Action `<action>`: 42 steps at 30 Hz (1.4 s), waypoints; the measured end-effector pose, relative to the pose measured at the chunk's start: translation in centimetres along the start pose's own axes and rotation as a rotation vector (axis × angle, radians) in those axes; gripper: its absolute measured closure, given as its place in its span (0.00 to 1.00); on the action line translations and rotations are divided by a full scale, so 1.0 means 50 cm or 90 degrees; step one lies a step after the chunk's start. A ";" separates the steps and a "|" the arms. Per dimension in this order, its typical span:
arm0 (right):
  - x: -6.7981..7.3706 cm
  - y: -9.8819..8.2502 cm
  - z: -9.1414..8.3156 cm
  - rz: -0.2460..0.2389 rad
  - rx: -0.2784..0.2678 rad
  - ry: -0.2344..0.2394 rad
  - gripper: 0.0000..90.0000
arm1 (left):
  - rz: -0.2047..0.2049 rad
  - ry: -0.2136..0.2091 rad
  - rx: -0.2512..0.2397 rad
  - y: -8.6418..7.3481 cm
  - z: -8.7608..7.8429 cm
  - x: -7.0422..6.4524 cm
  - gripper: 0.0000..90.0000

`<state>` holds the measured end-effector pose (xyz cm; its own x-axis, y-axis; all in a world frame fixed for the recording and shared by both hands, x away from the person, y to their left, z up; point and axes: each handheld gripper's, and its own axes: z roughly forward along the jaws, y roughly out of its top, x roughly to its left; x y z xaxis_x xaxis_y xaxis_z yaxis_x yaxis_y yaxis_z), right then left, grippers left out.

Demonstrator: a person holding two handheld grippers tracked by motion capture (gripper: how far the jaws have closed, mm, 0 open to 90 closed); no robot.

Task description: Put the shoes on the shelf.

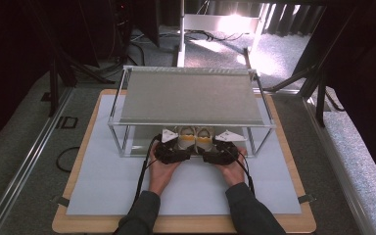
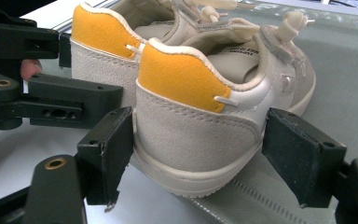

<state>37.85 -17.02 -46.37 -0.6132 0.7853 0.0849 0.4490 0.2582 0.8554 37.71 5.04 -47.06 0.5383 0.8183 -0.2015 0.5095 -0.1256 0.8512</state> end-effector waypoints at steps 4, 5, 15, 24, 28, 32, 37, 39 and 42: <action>-0.005 0.002 0.004 0.002 -0.002 -0.001 0.28 | 0.001 -0.004 -0.002 0.002 0.005 0.005 0.26; -0.006 0.002 0.005 0.004 -0.002 -0.002 0.28 | 0.002 -0.004 -0.003 0.002 0.006 0.006 0.26; -0.012 0.004 0.014 0.018 0.001 -0.006 0.28 | -0.009 -0.002 0.004 0.009 0.020 0.013 0.25; -0.017 0.000 0.029 0.009 0.014 -0.016 0.29 | -0.005 0.010 0.032 0.006 0.034 0.014 0.25; -0.018 -0.008 0.031 0.002 0.027 -0.023 0.31 | -0.006 0.008 0.045 0.001 0.038 0.014 0.26; -0.013 -0.007 0.032 0.000 0.029 -0.031 0.31 | -0.010 0.010 0.052 0.001 0.039 0.014 0.25; -0.012 -0.006 0.032 -0.003 0.032 -0.035 0.30 | 0.002 0.029 0.053 0.001 0.042 0.008 0.21; -0.012 -0.007 0.032 -0.006 0.031 -0.037 0.28 | -0.010 0.030 0.051 -0.001 0.038 0.010 0.20; -0.009 -0.007 0.026 -0.012 0.020 -0.038 0.27 | -0.020 0.028 0.053 -0.004 0.029 0.015 0.18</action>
<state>38.85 -16.74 -47.36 -0.5828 0.8117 0.0377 0.4586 0.2902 0.8399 38.98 4.89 -48.07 0.4925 0.8461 -0.2039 0.5803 -0.1447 0.8014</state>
